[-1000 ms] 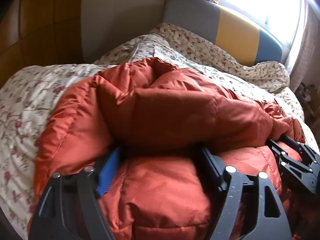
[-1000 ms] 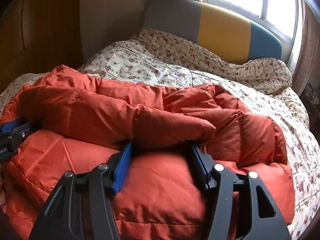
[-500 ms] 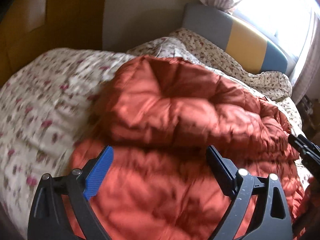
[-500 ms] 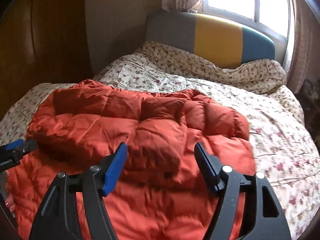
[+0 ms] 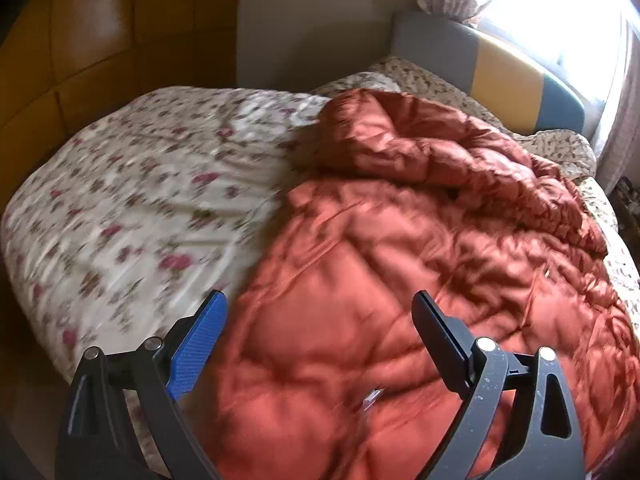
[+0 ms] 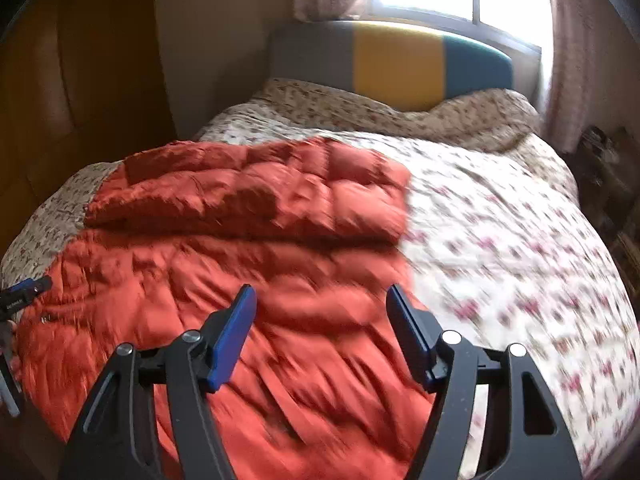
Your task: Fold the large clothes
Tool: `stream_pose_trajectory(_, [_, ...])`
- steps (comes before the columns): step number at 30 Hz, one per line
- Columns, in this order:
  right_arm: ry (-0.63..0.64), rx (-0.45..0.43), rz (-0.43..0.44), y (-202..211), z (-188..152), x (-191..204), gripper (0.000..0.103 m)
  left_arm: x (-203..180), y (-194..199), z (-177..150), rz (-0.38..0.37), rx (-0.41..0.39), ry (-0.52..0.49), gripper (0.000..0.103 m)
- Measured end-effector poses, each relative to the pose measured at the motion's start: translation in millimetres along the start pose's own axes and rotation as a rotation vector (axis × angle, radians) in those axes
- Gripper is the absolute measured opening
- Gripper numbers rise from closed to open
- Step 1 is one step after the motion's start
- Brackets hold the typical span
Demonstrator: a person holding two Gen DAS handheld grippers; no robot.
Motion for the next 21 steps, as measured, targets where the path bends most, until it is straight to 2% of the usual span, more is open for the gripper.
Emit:
stream_pose_trajectory(3, [-0.054,0.021,-0.007,20,-28,-26,0.064,21,6,-13,-0.029,0.021,0.041,0.093])
stream_pose_trajectory(7, [-0.097,0.053,-0.027,41,-62,-51,0.062,35,14,-32,-0.049,0.033,0.031,0.093])
stream_pose_trajectory(12, [-0.144,0.088,0.015,60,-99,-59,0.06,42,31,-49,-0.114,0.027,0.038,0.092])
stream_pose_trajectory(14, [-0.142,0.103,0.03,66,-110,-56,0.058,37,35,-58,-0.137,0.045,0.002,0.08])
stream_pose_trajectory(17, [-0.132,0.131,0.059,71,-126,-48,0.056,29,39,-69,-0.147,0.052,-0.053,0.074])
stream_pose_trajectory(21, [-0.183,0.174,0.124,65,-143,-44,0.05,28,41,-77,-0.169,0.065,-0.05,0.071])
Point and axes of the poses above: each gripper's, at about its wrist camera, not at the fingertips, and y roughly against the way its jaws point, x to its left, z to its top, the point moved 4 cm from there along -y, roughly the way its jaws point, and after that the axes turned 8 degrees about y, right-handed, at the moved point
